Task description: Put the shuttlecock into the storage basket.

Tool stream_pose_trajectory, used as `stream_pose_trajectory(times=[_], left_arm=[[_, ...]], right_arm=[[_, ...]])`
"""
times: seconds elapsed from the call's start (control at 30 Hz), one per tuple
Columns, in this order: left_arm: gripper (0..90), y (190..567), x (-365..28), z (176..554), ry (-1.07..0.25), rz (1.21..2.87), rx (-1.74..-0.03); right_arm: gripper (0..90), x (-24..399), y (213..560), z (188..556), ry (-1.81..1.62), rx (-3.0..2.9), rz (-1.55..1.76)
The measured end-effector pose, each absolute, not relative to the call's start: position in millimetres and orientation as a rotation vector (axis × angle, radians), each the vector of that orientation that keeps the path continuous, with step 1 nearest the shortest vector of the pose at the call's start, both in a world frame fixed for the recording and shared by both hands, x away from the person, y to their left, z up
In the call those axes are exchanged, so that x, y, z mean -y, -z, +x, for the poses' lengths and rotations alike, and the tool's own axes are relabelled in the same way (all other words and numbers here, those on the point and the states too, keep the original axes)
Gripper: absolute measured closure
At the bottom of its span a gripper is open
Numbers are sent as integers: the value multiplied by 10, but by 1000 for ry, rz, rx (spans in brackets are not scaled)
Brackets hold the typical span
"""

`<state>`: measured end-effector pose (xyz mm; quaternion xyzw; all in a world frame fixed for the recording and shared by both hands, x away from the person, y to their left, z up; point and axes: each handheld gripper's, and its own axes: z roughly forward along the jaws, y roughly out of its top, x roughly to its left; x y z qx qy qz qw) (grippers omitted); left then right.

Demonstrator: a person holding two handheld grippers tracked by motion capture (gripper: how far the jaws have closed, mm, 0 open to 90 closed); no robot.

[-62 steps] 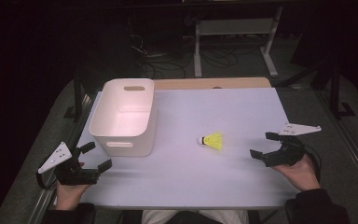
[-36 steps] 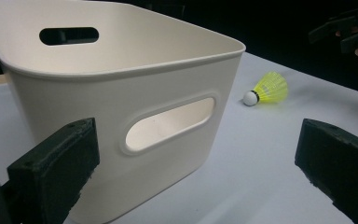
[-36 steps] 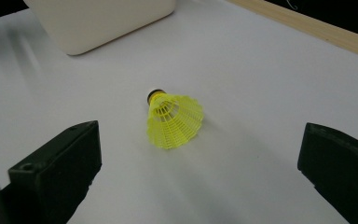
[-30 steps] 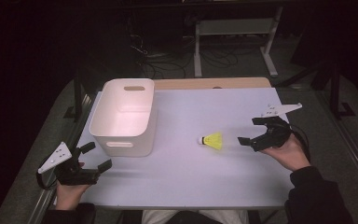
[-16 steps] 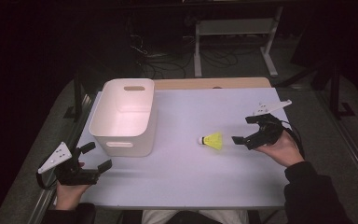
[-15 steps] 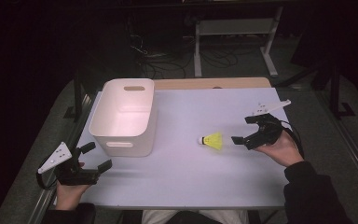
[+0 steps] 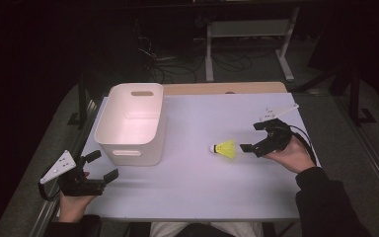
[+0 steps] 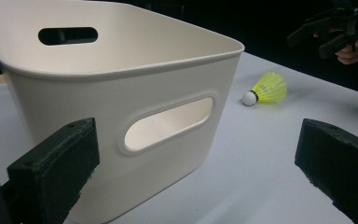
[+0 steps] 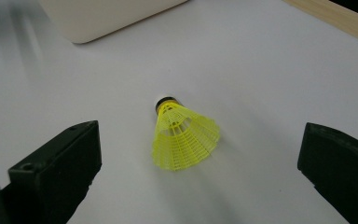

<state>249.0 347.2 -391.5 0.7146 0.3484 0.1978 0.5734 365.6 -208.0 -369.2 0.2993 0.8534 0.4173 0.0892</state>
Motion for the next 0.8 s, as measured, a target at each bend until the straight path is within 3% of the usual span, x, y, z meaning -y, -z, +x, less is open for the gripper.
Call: stream_pose_trajectory(times=[0.43, 0.8], left_arm=[[0, 3914, -3473, 2489, -462, 1676, -812], [0, 3915, -3470, 2490, -459, 1675, -811]], right_arm=[[0, 1983, 3701, 3787, -1244, -2560, 879], [162, 1971, 3767, 3883, -1256, -2595, 873]])
